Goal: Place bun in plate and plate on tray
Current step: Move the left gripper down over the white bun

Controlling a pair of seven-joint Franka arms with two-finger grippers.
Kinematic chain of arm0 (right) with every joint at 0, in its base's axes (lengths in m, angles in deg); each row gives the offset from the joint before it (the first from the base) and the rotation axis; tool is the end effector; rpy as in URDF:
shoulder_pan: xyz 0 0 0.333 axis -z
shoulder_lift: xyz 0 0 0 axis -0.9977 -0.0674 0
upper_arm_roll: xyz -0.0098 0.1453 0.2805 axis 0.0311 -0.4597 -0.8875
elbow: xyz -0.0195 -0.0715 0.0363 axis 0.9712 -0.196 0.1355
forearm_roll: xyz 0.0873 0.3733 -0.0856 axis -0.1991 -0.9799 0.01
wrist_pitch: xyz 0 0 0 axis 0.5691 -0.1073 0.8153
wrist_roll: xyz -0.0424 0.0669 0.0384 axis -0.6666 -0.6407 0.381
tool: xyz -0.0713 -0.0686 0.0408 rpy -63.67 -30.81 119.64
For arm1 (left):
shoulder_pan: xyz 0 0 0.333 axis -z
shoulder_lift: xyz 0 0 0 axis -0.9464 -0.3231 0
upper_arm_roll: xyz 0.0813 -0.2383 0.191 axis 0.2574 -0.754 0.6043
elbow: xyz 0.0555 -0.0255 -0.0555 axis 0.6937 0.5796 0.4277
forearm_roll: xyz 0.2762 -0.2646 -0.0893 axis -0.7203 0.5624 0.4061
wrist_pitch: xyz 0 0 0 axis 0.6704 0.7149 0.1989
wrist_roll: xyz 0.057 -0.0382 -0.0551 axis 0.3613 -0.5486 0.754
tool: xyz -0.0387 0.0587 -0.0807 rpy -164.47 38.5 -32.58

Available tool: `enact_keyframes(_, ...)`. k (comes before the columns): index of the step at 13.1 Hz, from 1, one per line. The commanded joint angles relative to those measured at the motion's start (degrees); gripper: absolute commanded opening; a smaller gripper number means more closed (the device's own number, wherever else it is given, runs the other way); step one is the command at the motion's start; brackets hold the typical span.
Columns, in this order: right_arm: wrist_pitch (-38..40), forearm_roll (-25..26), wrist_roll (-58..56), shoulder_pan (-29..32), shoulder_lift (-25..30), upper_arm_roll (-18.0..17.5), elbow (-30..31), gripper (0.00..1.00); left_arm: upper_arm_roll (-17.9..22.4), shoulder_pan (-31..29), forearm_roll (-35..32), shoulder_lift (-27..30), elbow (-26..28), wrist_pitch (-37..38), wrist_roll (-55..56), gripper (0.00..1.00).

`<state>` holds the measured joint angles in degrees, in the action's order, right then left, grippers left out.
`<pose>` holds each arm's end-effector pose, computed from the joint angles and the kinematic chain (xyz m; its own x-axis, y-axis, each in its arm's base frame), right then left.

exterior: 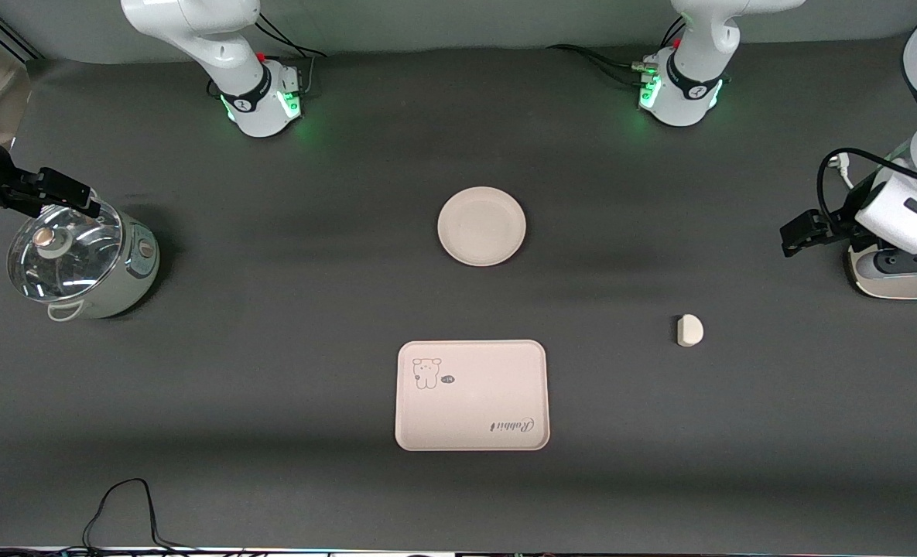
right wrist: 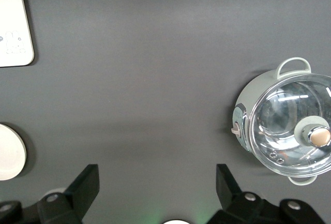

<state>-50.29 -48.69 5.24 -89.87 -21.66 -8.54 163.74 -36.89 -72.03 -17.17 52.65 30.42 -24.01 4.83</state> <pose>0.5190 -0.0439 0.6003 0.9952 -0.0783 -0.0591 -0.0811 -0.9956 -0.0476 0.5620 -0.0319 0.5609 0.9994 0.0344 -0.0047 0.0343 -0.9989 -0.0321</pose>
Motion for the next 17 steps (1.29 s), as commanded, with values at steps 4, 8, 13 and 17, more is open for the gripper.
enact_keyframes(4, -1.4, 1.4, -0.4, -0.4, 0.6, 0.1, -0.2, 1.00, -0.5, 0.2, 0.7, 0.5, -0.8, 3.3, -1.1, 1.00)
enact_keyframes(8, -1.3, 1.4, -0.4, -0.4, 0.6, -0.1, -0.1, 1.00, -0.9, 1.4, 0.8, -1.7, -1.8, 1.4, -1.3, 1.00)
enact_keyframes(13, -1.8, 1.2, -0.1, -1.2, -0.3, -0.6, -0.1, 1.00, -0.8, 4.0, 0.3, -3.4, -1.6, 2.1, -0.6, 1.00)
enact_keyframes(17, -3.5, -1.2, 3.0, -4.1, -1.8, -0.6, -0.1, 1.00, -0.8, 3.5, 0.3, -3.4, 5.7, -3.3, -0.5, 1.00)
